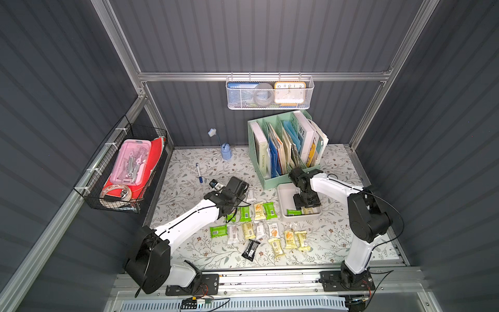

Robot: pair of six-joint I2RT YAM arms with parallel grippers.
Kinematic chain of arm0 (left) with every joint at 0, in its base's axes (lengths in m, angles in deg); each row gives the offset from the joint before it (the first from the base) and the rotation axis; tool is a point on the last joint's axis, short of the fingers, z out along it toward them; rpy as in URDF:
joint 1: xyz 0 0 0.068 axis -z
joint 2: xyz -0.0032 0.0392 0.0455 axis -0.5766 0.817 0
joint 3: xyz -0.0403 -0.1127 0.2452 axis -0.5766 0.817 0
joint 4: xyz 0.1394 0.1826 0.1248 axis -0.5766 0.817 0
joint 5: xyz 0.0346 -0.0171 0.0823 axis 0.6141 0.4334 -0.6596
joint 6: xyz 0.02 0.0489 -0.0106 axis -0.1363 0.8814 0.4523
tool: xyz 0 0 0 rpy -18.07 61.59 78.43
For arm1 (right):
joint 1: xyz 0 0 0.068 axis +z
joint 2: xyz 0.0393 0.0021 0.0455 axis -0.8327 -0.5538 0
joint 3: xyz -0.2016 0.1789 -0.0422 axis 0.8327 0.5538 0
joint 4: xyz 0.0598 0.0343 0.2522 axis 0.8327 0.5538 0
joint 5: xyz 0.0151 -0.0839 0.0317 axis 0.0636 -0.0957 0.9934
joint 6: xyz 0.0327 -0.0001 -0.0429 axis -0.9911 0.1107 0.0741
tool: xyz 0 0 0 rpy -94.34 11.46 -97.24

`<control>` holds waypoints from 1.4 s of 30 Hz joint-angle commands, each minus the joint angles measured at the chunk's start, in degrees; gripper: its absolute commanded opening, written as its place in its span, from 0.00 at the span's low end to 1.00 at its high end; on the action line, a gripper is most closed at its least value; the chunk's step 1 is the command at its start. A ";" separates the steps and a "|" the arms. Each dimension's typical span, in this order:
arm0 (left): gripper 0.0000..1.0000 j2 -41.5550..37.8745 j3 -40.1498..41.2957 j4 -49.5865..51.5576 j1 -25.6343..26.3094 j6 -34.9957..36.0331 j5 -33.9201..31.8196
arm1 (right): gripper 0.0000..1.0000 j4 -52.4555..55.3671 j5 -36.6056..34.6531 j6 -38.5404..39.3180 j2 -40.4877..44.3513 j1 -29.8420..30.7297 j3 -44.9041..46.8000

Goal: Take the cookies out of the storage box
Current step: Pick up the cookie from the storage box.

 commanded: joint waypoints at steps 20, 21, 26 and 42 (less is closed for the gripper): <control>0.59 -0.32 -0.97 2.30 -0.63 0.19 -0.75 | 0.67 -7.65 9.01 -0.65 4.12 0.94 0.53; 0.59 -0.33 -1.00 2.21 -0.64 0.14 -0.66 | 0.68 -7.12 7.82 0.21 4.16 0.80 0.61; 0.59 -0.37 -0.83 1.90 -0.66 0.10 -0.70 | 0.71 -2.45 6.86 5.70 2.17 0.58 0.32; 0.59 -0.04 -0.45 1.51 -0.73 -0.32 -0.31 | 0.68 -3.48 4.25 6.99 -3.89 0.58 0.87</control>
